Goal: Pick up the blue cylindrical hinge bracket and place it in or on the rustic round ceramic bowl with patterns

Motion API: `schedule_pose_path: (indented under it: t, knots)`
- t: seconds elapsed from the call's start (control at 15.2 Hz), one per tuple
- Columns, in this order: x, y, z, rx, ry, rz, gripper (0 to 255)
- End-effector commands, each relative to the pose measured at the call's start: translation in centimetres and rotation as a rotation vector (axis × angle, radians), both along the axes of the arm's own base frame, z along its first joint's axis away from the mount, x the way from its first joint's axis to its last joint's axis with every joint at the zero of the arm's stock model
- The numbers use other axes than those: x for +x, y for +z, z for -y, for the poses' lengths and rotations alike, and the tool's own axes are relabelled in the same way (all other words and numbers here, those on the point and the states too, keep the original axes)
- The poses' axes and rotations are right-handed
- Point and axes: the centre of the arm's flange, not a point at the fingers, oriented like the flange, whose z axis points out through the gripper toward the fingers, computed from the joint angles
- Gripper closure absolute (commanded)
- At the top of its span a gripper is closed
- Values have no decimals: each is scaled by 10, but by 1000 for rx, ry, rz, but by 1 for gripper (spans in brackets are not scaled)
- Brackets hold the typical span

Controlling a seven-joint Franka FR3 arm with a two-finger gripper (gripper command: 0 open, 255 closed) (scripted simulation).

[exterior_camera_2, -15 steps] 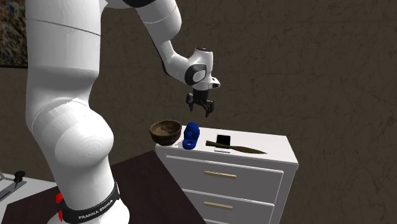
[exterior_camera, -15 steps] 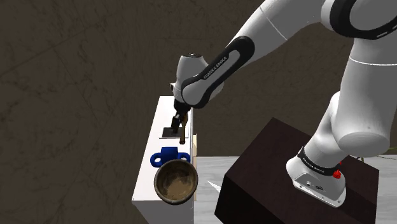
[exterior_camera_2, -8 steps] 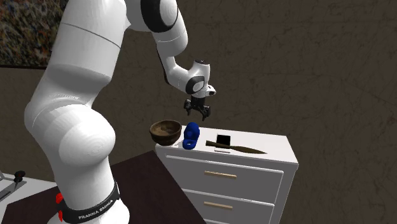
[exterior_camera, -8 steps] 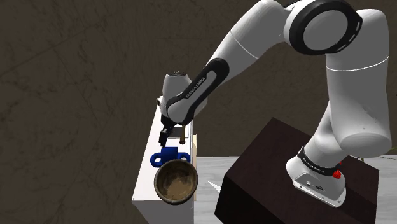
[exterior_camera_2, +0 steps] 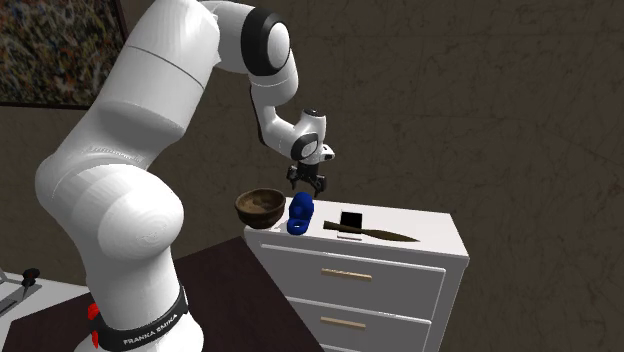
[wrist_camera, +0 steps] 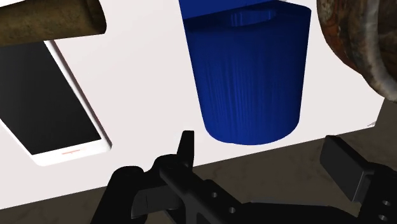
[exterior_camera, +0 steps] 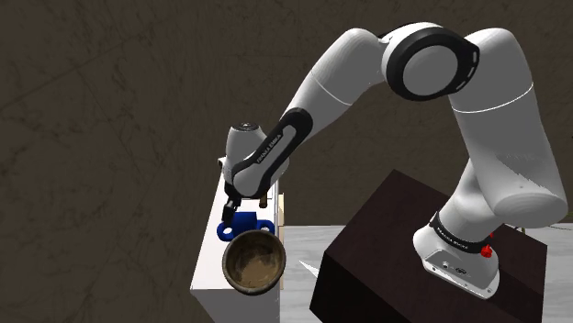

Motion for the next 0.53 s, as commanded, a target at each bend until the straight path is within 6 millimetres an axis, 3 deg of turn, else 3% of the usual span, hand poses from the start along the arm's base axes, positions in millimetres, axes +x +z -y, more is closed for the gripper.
schedule_pose_path:
  t: [0.0,0.46]
  knots:
    - [1,-10,-2,0,0,0,0]
    - [1,-13,-3,0,0,0,0]
